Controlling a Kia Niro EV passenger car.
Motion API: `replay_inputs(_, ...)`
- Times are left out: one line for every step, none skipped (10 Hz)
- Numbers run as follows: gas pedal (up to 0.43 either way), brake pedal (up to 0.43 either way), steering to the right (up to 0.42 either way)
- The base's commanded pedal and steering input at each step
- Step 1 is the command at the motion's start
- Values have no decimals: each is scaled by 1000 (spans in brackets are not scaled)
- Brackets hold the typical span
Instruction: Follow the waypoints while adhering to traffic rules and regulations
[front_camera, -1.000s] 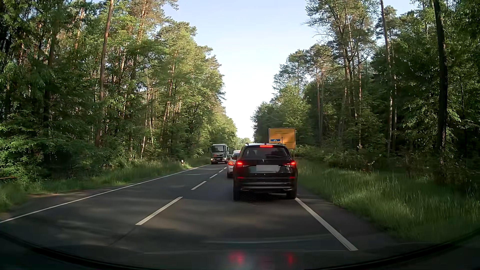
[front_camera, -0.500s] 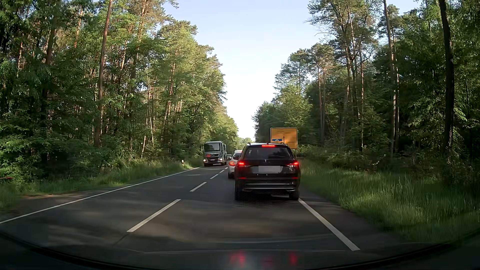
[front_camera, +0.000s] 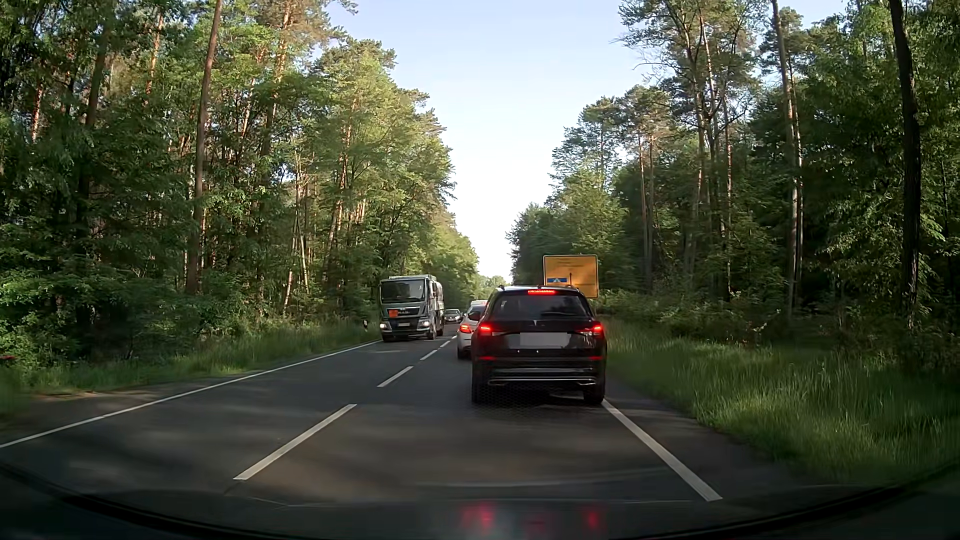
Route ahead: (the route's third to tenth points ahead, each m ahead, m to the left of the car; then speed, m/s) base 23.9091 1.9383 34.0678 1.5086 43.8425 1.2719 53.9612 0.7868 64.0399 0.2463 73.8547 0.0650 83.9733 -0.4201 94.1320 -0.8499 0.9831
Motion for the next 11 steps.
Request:
replay_inputs(0,0,22)
replay_inputs(0,0,39)
replay_inputs(0,0,50)
replay_inputs(0,0,51)
replay_inputs(0,0,51)
replay_inputs(0,0,52)
replay_inputs(0,0,51)
replay_inputs(0,0,51)
replay_inputs(0,0,49)
replay_inputs(0,0,47)
replay_inputs(0,0,46)
